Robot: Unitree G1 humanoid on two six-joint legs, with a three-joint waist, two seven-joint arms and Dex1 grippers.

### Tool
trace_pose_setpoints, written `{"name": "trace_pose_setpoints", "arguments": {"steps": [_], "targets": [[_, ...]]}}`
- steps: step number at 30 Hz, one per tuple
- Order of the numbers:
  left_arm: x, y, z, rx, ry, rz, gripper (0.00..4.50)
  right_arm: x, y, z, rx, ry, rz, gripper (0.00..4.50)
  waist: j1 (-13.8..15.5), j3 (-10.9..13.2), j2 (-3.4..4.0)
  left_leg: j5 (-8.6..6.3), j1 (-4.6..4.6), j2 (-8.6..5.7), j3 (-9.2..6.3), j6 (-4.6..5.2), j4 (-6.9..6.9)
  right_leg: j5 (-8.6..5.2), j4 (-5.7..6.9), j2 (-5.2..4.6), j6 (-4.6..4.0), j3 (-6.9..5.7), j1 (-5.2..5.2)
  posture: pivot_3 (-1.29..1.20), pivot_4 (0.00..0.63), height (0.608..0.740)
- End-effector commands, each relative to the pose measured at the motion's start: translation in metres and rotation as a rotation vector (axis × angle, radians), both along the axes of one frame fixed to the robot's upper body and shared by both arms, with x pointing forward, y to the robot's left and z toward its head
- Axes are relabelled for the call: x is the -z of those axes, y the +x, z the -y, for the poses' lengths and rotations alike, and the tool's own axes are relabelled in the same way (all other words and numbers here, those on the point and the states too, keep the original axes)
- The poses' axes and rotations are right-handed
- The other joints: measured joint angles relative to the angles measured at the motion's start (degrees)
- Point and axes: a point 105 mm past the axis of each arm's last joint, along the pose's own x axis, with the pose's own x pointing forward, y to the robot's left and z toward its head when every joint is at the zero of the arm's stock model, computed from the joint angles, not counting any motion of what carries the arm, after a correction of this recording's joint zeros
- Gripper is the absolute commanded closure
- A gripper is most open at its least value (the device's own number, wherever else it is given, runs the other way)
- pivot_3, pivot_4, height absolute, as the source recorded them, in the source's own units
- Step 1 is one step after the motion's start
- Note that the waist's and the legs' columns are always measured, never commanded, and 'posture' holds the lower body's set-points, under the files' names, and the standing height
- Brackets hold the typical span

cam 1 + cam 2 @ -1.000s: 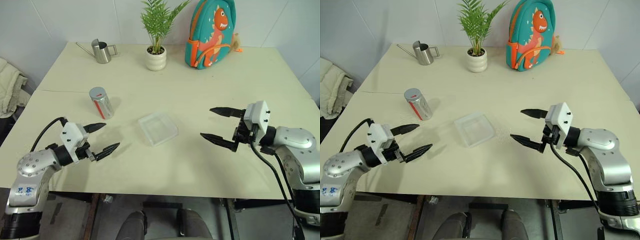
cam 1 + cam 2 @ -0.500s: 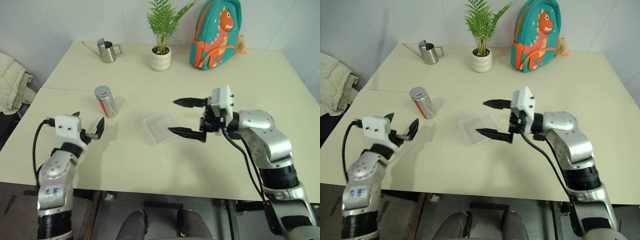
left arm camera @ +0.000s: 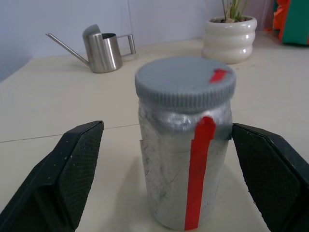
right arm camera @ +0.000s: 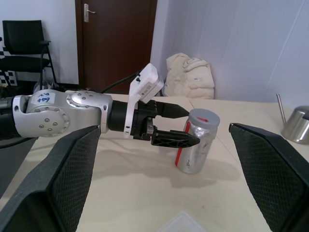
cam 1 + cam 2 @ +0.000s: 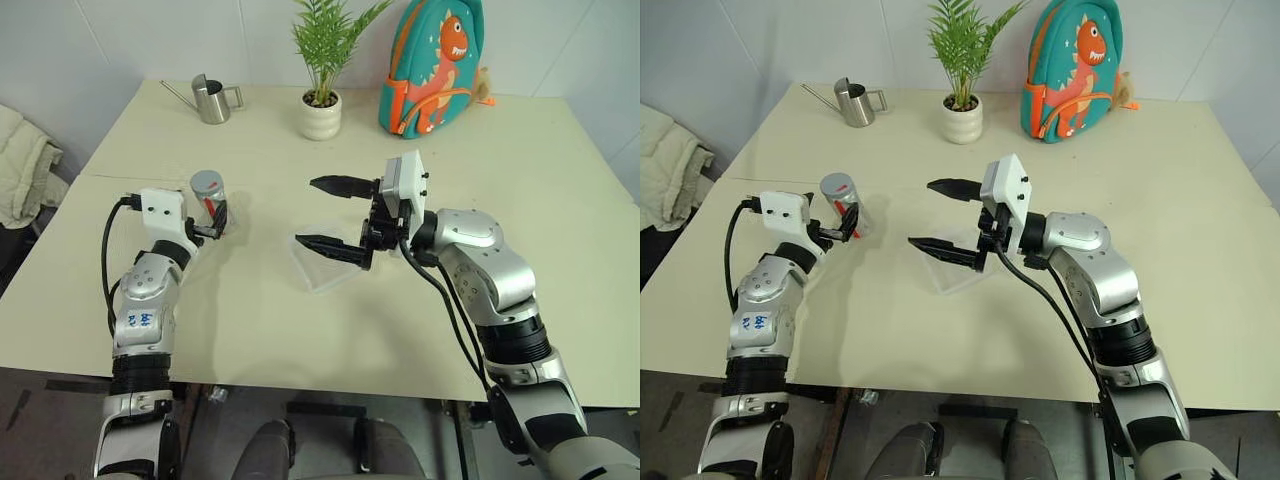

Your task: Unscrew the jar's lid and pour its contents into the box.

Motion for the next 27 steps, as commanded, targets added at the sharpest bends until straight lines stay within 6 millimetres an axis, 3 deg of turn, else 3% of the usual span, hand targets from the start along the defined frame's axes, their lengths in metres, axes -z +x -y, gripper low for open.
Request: {"name": "trace_pose_setpoints", "arguments": {"steps": [1,8,13,27], "targets": [[-0.016,0.004,-0.001,0.003,0.034,0.060,0.04,-0.013,-0.010,-0.003,-0.019,0.032,0.057,0.00,-0.22,0.00,0.00,0.00,0.00,0.00,0.00,-0.01,0.00,0.00,0.01,0.02,0.00,0.00,0.00,0.00,0.150,0.740],[-0.018,0.018,0.005,-0.009,0.042,0.058,0.04,-0.009,-0.012,0.002,-0.002,0.037,0.049,0.00,-0.40,0.00,0.00,0.00,0.01,-0.01,0.02,-0.03,0.03,0.00,0.12,0.04,0.00,0.03,-0.02,0.00,0.150,0.740],[-0.016,0.016,0.013,-0.052,0.035,0.057,0.04,-0.007,-0.013,0.003,0.002,0.034,0.045,0.00,-0.89,0.00,0.00,0.00,0.00,0.02,0.03,-0.02,0.00,0.00,0.15,0.04,0.00,0.06,-0.08,0.00,0.150,0.740],[-0.013,0.021,0.009,-0.291,-0.062,0.085,0.04,-0.003,-0.008,0.005,-0.006,0.018,0.028,0.00,-0.79,0.00,-0.01,0.02,-0.01,0.02,0.16,-0.05,0.04,0.00,0.28,0.07,0.00,0.21,-0.21,0.00,0.150,0.740]]}}
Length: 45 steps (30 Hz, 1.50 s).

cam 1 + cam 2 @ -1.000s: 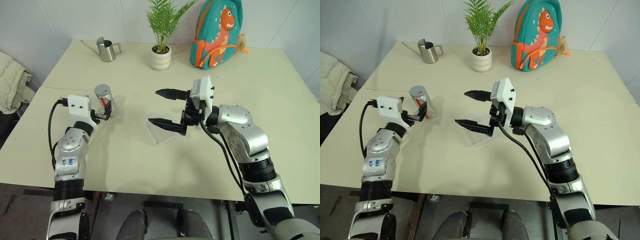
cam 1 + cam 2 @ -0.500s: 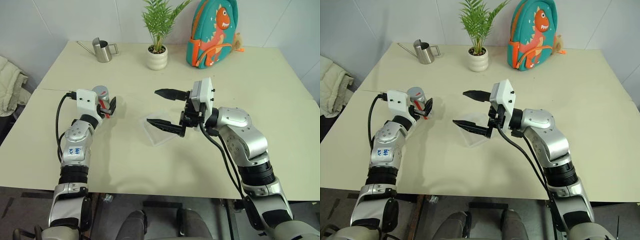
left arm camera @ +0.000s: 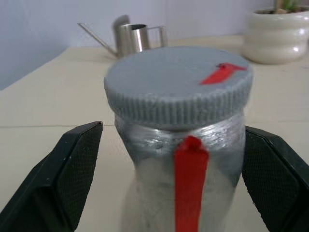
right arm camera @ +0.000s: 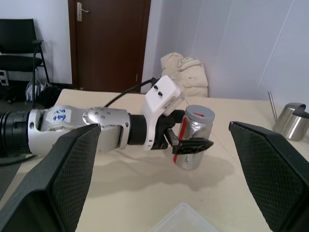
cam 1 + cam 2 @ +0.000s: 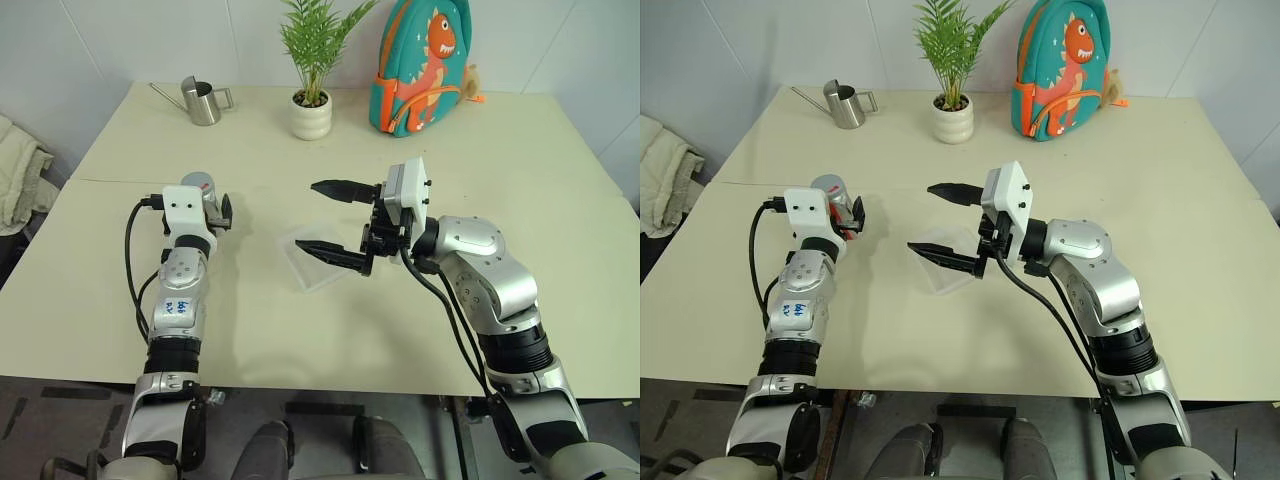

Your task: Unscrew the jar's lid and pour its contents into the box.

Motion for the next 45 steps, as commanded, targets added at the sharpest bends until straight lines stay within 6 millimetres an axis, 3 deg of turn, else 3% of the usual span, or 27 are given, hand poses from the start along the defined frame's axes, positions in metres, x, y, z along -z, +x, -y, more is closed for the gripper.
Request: {"name": "trace_pose_setpoints", "arguments": {"steps": [1,7,10,16,17,20,23,27,33,38,45], "targets": [[-0.019,0.003,0.000,-0.033,0.013,0.072,0.04,-0.007,-0.002,0.004,-0.008,0.013,0.024,0.00,0.00,0.00,0.00,0.00,0.00,0.00,0.00,0.00,0.00,0.00,0.00,0.00,0.00,0.00,0.00,0.00,0.150,0.740],[-0.015,0.007,-0.001,-0.022,0.007,0.064,0.04,-0.005,-0.001,0.006,-0.002,0.008,0.022,0.00,-0.08,0.00,0.00,0.00,-0.02,-0.03,0.09,0.00,-0.04,0.00,0.00,0.01,0.00,0.03,-0.08,0.00,0.150,0.740],[-0.013,0.010,0.000,-0.016,-0.001,0.053,0.61,-0.005,0.000,0.006,0.003,0.010,0.022,0.00,-0.03,0.00,0.00,0.00,-0.07,-0.03,0.10,0.00,-0.02,0.00,0.00,0.02,0.00,0.03,-0.13,0.00,0.150,0.740],[-0.016,0.014,0.000,0.000,-0.002,0.071,2.48,-0.005,0.002,0.007,0.025,0.027,0.024,0.00,-0.06,0.00,-0.01,0.00,-0.10,-0.03,0.13,0.00,-0.02,0.00,0.03,0.02,0.00,0.06,-0.20,0.00,0.150,0.740],[-0.021,0.014,0.002,0.022,0.003,0.098,2.57,-0.004,0.003,0.008,0.032,0.029,0.018,0.00,-0.08,0.00,-0.01,0.00,-0.11,-0.03,0.14,0.00,-0.02,0.00,0.03,0.02,0.00,0.07,-0.21,0.00,0.150,0.740],[-0.036,0.012,0.009,0.104,-0.003,0.166,2.57,-0.002,0.004,0.010,0.049,0.038,0.010,0.00,-0.03,-0.01,-0.01,0.00,-0.15,-0.03,0.17,-0.01,-0.03,0.00,0.03,0.02,0.00,0.08,-0.25,0.00,0.150,0.740],[-0.062,0.003,0.021,0.277,0.013,0.235,2.57,-0.014,0.008,0.014,0.095,0.092,0.005,0.00,-0.12,-0.01,-0.02,0.01,-0.37,0.00,0.18,-0.01,0.03,0.01,0.07,0.01,0.01,0.10,-0.48,0.00,0.150,0.740],[-0.096,-0.029,0.046,0.703,0.041,0.199,2.57,-0.041,0.009,0.010,0.143,0.117,-0.018,0.00,-0.69,0.00,-0.01,0.06,-0.75,0.15,0.16,-0.08,0.10,0.02,0.13,0.01,-0.01,0.12,-0.81,0.00,0.150,0.740],[-0.092,-0.078,0.090,1.172,0.143,-0.023,2.57,-0.060,0.005,-0.022,0.137,0.057,-0.110,0.00,-1.41,-0.01,-0.01,0.07,-0.71,0.24,0.13,-0.09,0.02,0.01,0.14,-0.01,-0.03,0.16,-0.83,0.00,0.150,0.740],[-0.090,-0.083,0.108,1.254,0.145,-0.055,2.57,-0.060,0.005,-0.048,0.129,0.044,-0.137,0.00,-1.63,-0.01,-0.01,0.11,-0.72,0.19,0.07,-0.04,0.05,0.01,0.13,-0.01,-0.03,0.15,-0.79,0.00,0.150,0.740],[-0.089,-0.089,0.124,1.301,0.136,-0.039,2.57,-0.052,0.012,-0.051,0.145,0.034,-0.166,0.00,-1.64,-0.01,-0.01,0.13,-0.72,0.16,0.07,-0.02,0.05,0.01,0.18,0.00,-0.03,0.16,-0.80,0.00,0.150,0.740]]}}
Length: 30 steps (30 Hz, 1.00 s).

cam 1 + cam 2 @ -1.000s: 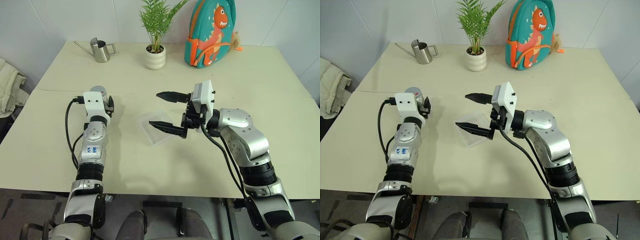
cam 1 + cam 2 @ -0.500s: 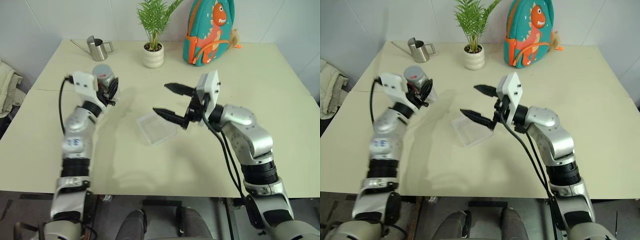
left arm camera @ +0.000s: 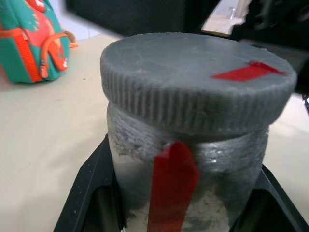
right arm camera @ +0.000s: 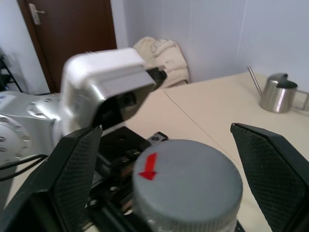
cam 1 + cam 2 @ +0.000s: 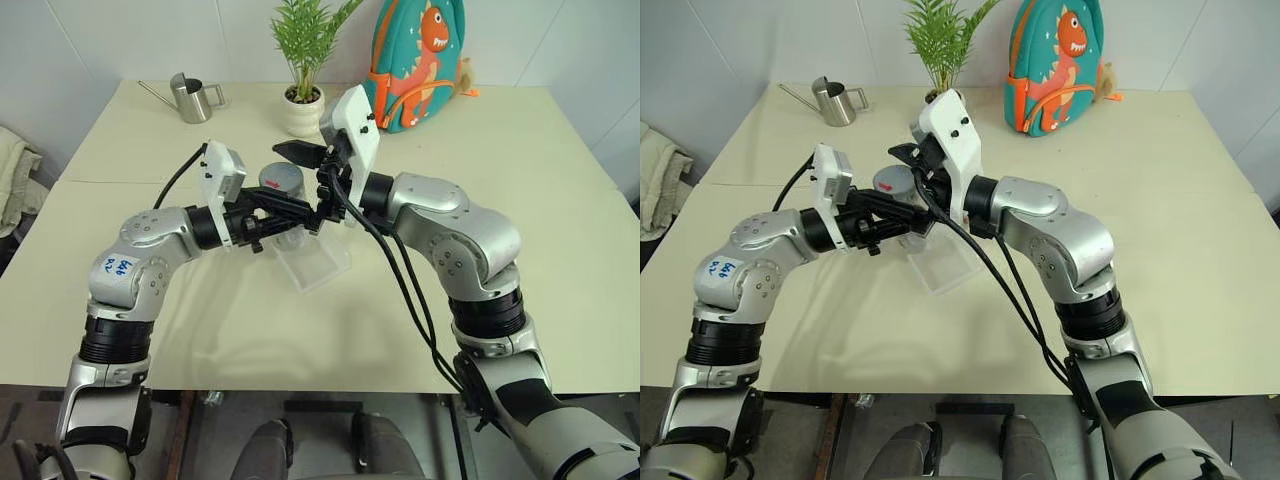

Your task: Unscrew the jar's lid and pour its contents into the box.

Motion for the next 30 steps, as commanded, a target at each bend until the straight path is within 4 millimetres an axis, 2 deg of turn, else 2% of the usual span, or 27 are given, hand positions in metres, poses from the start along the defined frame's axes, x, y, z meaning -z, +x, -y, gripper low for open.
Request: {"name": "trace_pose_setpoints", "arguments": {"steps": [1,6,10,13,17,19,23,26,30], "targets": [[-0.017,-0.009,0.008,0.038,-0.015,0.076,2.57,-0.010,-0.004,-0.001,-0.010,0.024,0.033,0.00,0.00,0.00,0.00,0.00,0.00,0.00,0.00,0.00,-0.01,0.00,0.00,0.00,0.00,0.00,-0.01,0.00,0.150,0.740],[-0.017,-0.009,0.007,0.030,-0.013,0.077,2.57,-0.007,-0.001,0.004,0.008,0.026,0.021,0.00,-0.12,0.00,0.00,0.00,0.00,0.01,0.04,0.00,-0.02,0.00,0.00,0.01,0.00,0.02,-0.04,0.00,0.150,0.740],[-0.016,-0.009,0.005,0.022,-0.012,0.077,2.57,-0.008,0.001,0.013,0.017,0.034,0.033,0.90,-0.04,0.00,0.00,0.00,0.00,0.01,0.04,0.00,0.01,0.00,0.03,0.01,0.00,0.02,-0.04,0.00,0.150,0.740],[-0.016,-0.008,0.004,0.016,-0.013,0.077,2.57,-0.012,-0.003,0.016,-0.009,0.045,0.042,1.91,-0.06,0.00,0.00,0.00,0.00,0.00,0.05,0.01,0.02,0.00,0.03,0.01,0.00,0.03,-0.04,0.00,0.150,0.740],[-0.015,-0.008,0.004,0.029,-0.015,0.079,2.57,-0.012,-0.011,0.017,-0.077,0.035,0.063,1.90,-0.04,0.00,0.00,0.00,0.00,0.01,0.05,0.00,0.01,0.00,0.04,0.01,0.00,0.03,-0.04,0.00,0.150,0.740],[-0.017,-0.011,0.006,0.082,-0.030,0.079,2.57,-0.012,-0.024,0.017,-0.184,-0.003,0.102,1.90,-0.03,0.00,0.00,0.00,0.00,0.00,0.05,0.01,0.01,0.00,0.04,0.01,0.00,0.03,-0.04,0.00,0.150,0.740],[-0.023,-0.041,0.007,0.356,-0.070,0.085,2.57,-0.017,-0.058,0.025,-0.493,-0.148,0.162,1.90,-0.01,0.00,0.00,-0.01,-0.04,-0.01,0.08,0.02,0.01,0.00,-0.03,0.02,0.00,0.01,-0.03,0.00,0.150,0.740],[-0.017,-0.053,0.009,0.487,0.007,0.078,2.57,-0.024,-0.064,0.028,-0.601,-0.206,0.158,1.90,-0.31,0.00,0.00,-0.02,-0.02,0.01,0.12,0.03,0.03,0.00,-0.08,0.08,0.00,0.02,0.00,0.00,0.150,0.740],[-0.017,-0.059,0.014,0.555,0.031,0.099,2.57,-0.025,-0.067,0.026,-0.669,-0.242,0.159,1.90,-0.06,0.00,0.00,0.00,0.12,0.14,0.11,0.00,0.04,0.00,-0.01,0.17,-0.03,0.02,0.07,0.00,0.150,0.740]]}}
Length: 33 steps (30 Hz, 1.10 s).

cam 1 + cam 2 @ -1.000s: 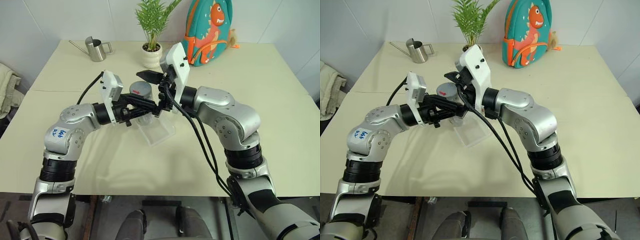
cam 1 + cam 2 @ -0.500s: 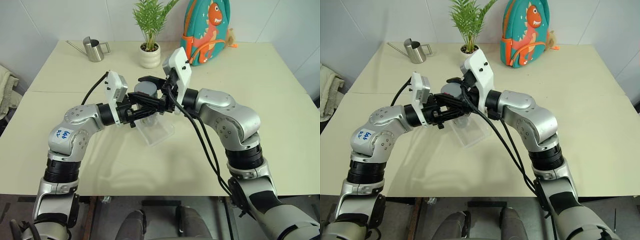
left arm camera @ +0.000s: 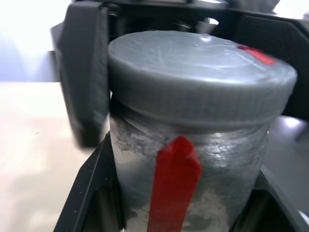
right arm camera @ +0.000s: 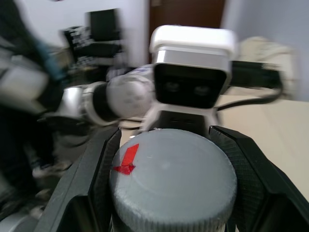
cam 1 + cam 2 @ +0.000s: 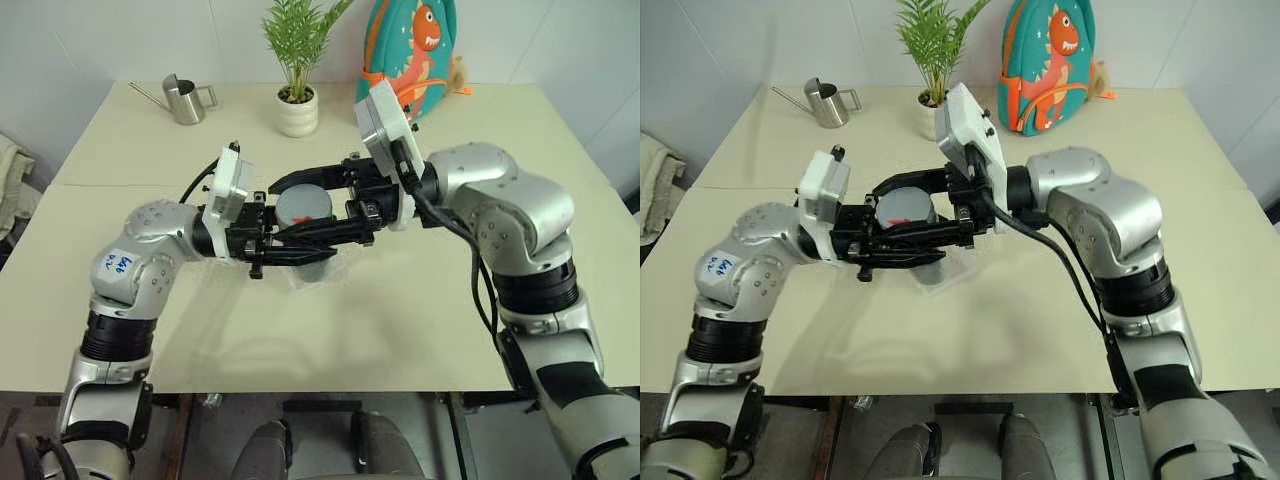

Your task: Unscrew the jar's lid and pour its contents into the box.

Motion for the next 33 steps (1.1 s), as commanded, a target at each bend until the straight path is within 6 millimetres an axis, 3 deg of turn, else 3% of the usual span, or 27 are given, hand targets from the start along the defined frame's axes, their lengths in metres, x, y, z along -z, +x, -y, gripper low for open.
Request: {"name": "trace_pose_setpoints", "arguments": {"steps": [1,4,9,10,17,25,33], "targets": [[-0.001,-0.002,-0.005,0.038,-0.008,-0.007,2.57,-0.011,-0.013,0.004,-0.100,0.006,0.060,1.90,0.10,0.00,0.00,0.00,0.00,0.03,-0.01,0.00,0.04,0.00,0.01,-0.01,0.00,0.00,0.02,0.00,0.150,0.740],[-0.002,0.002,-0.005,0.007,-0.024,0.001,2.57,-0.012,-0.008,0.003,-0.063,0.035,0.040,1.90,0.13,0.00,0.00,-0.01,-0.06,-0.02,-0.01,0.02,0.12,0.01,0.01,-0.07,0.01,0.02,0.02,0.00,0.150,0.740],[-0.005,0.008,-0.016,-0.054,-0.027,0.001,2.57,-0.021,0.007,0.011,0.047,0.116,-0.002,0.19,0.16,0.00,0.00,-0.02,-0.07,-0.02,-0.02,0.03,0.09,0.01,-0.03,-0.10,0.01,0.01,0.00,0.00,0.150,0.740],[-0.006,0.010,-0.019,-0.070,-0.029,0.003,2.57,-0.021,0.009,0.014,0.065,0.121,0.009,0.02,0.17,0.00,0.00,-0.02,-0.07,-0.02,-0.02,0.03,0.10,0.01,-0.03,-0.10,0.01,0.01,0.00,0.00,0.150,0.740],[-0.006,0.024,-0.027,-0.176,-0.048,-0.008,2.57,-0.017,0.023,0.022,0.219,0.132,0.100,0.02,0.18,0.00,0.00,-0.02,-0.08,-0.03,-0.01,0.03,0.10,0.01,-0.03,-0.10,0.02,0.01,-0.01,0.00,0.150,0.740],[0.001,0.027,-0.013,-0.170,-0.041,-0.014,2.57,-0.004,0.029,-0.009,0.278,0.132,0.089,0.02,0.07,0.00,0.00,-0.01,-0.08,-0.01,0.01,0.00,0.09,0.01,0.06,-0.07,0.01,0.02,-0.07,0.00,0.150,0.740],[0.005,0.025,-0.011,-0.170,-0.022,-0.014,2.57,-0.007,0.039,-0.015,0.300,0.149,0.084,0.02,0.09,0.00,0.00,-0.01,-0.09,-0.05,0.00,0.01,0.12,0.01,0.07,-0.10,0.02,0.02,-0.06,0.00,0.150,0.740]]}}
